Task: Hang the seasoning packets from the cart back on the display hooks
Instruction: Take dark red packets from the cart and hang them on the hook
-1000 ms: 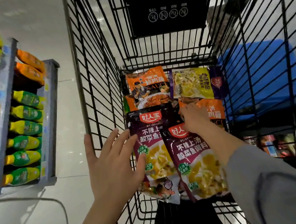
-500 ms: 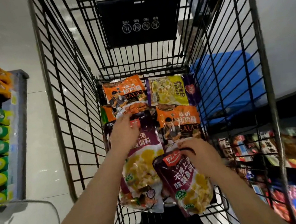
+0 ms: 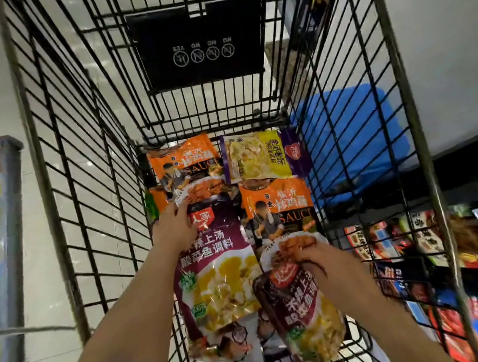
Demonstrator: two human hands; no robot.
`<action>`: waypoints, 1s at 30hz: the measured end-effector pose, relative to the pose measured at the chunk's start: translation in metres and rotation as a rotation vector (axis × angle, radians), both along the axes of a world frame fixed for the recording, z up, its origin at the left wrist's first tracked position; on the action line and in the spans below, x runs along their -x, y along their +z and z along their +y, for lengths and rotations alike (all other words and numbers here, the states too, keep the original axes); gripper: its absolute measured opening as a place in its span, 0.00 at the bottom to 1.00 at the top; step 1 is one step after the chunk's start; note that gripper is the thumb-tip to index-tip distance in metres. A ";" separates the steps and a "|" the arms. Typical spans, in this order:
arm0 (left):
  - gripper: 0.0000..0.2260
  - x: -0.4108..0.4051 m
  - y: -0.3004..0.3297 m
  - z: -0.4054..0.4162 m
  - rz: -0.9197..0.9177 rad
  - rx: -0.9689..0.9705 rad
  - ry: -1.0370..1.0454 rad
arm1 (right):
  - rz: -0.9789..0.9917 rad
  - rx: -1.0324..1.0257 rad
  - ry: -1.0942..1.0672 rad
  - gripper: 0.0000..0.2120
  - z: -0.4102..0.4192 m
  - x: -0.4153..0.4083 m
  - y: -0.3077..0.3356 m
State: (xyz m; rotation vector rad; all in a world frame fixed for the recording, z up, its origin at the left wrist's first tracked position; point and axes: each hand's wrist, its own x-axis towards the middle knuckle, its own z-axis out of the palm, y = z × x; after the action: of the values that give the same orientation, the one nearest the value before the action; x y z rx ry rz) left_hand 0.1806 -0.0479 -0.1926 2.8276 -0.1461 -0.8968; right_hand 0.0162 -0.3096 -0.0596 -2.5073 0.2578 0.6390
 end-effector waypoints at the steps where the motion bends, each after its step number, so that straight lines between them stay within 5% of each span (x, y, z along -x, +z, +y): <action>1: 0.31 -0.003 -0.002 0.001 0.022 -0.016 -0.011 | -0.007 -0.003 -0.005 0.11 0.000 0.003 0.000; 5: 0.29 -0.004 0.009 -0.007 -0.019 -0.105 -0.021 | -0.007 0.009 -0.005 0.11 0.001 0.013 0.001; 11: 0.10 0.002 0.070 -0.046 -0.199 -0.209 -0.235 | -0.061 0.035 -0.004 0.12 0.005 0.029 0.016; 17: 0.11 0.068 0.124 -0.055 -0.435 -0.103 -0.404 | -0.170 0.086 -0.091 0.13 0.000 0.070 0.054; 22: 0.09 0.133 0.174 -0.044 -0.645 0.071 -0.420 | -0.070 0.237 0.049 0.18 0.002 0.109 0.094; 26: 0.11 0.172 0.208 -0.036 -0.710 0.184 -0.445 | -0.382 0.257 -0.033 0.12 0.008 0.148 0.131; 30: 0.08 0.204 0.244 -0.034 -0.808 0.457 -0.361 | -0.465 0.269 -0.144 0.09 0.003 0.185 0.190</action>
State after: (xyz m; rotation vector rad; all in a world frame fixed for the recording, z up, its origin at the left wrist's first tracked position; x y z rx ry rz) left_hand -0.0239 -0.0815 0.0518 2.5620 -0.8508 0.2760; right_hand -0.1683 -0.3066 0.1305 -2.7709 0.3628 -0.0492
